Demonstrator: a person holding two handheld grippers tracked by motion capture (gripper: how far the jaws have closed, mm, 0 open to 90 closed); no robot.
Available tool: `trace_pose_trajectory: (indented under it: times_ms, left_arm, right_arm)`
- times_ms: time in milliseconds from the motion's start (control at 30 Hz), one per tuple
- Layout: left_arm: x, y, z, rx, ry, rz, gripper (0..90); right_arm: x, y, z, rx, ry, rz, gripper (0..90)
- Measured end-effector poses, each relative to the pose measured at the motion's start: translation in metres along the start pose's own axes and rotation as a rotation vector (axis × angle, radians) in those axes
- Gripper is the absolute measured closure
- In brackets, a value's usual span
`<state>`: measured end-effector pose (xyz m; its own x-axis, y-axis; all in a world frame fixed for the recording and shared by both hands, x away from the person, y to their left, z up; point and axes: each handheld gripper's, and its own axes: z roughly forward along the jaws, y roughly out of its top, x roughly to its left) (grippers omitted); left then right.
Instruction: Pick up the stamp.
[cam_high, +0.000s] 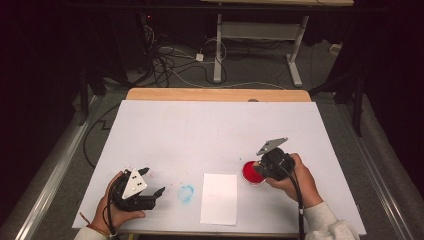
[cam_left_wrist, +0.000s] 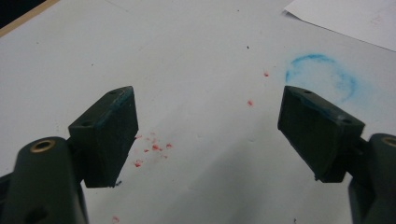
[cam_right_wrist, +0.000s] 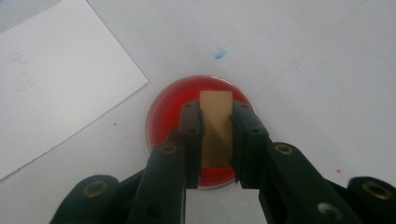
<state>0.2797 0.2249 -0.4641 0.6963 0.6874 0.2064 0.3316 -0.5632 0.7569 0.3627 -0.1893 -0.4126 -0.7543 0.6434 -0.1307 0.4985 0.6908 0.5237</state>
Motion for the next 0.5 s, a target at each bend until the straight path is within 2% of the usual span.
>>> trace_pose_trajectory:
  times_ms: [200,333,400,500]
  left_arm:
    - [0.001,0.001,0.003,0.001,-0.008,-0.004,19.4]
    - [0.004,0.0,0.004,0.006,-0.011,-0.007,19.4]
    - [0.005,0.0,0.004,0.0,-0.011,-0.015,19.4]
    - [0.006,-0.001,0.004,-0.002,-0.017,-0.019,19.4]
  right_arm:
    - [-0.002,0.002,-0.016,-0.034,-0.002,0.004,76.5]
    - [-0.004,0.008,-0.031,-0.051,-0.008,-0.022,76.5]
    - [-0.004,0.011,-0.038,-0.063,-0.026,-0.024,76.5]
    - [-0.003,0.014,-0.044,-0.071,-0.03,-0.032,76.5]
